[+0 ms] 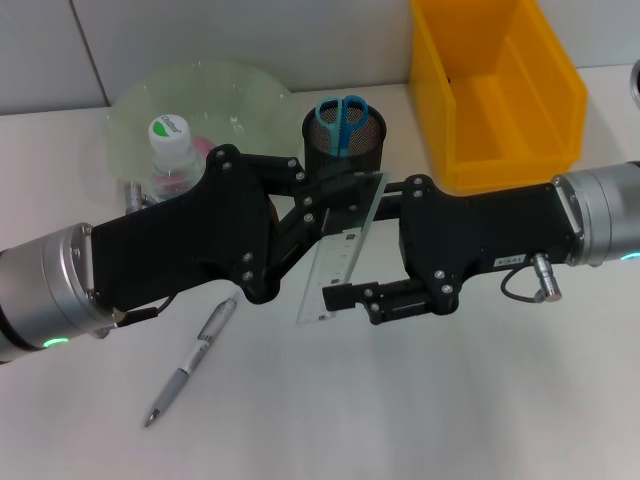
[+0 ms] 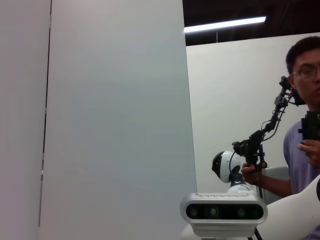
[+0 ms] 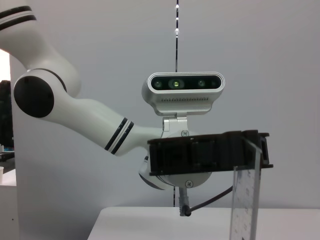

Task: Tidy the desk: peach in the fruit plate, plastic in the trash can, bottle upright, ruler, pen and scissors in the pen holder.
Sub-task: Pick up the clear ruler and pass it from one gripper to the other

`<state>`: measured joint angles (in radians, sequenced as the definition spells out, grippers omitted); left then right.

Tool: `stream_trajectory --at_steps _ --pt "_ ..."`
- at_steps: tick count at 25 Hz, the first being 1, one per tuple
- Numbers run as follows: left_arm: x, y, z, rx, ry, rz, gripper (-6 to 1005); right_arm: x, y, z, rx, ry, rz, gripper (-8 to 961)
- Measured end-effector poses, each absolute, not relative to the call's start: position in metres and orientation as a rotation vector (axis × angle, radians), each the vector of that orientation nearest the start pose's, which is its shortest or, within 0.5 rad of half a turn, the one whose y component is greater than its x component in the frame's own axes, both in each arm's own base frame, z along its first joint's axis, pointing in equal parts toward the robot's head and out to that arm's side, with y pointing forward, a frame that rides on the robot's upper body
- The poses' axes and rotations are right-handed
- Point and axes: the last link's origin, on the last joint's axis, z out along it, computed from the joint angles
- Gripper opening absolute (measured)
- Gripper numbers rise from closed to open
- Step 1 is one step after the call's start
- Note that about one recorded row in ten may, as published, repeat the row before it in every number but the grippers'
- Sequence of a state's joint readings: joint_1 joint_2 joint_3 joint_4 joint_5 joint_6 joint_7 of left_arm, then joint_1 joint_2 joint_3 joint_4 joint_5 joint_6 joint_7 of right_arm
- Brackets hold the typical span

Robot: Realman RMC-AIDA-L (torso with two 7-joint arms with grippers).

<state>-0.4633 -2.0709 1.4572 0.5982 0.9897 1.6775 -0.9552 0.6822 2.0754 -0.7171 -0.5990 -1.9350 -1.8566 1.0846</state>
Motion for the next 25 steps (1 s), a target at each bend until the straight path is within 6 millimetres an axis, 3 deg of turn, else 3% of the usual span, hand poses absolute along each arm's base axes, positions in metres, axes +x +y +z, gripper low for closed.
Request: stream_trajectory --at_steps 2,12,17,25 --pt "-0.1663 0.2918 -0.025 -2.608 0.023 -1.502 10 0.1869 0.3247 -0.0025 -2.954 -0.084 1.018 708" --pt "-0.166 0.2907 -0.0245 -2.61 0.03 -1.51 10 0.1851 0.3255 -0.0023 -2.955 -0.091 1.021 474" --pt "-0.1663 0.2909 -0.0242 -2.61 0.032 -1.508 10 0.1845 0.3237 -0.0018 -2.962 -0.097 1.033 421" --pt "-0.1653 0.2903 -0.0233 -2.609 0.04 -1.52 10 0.1867 0.3207 0.0002 -2.967 -0.097 1.04 245"
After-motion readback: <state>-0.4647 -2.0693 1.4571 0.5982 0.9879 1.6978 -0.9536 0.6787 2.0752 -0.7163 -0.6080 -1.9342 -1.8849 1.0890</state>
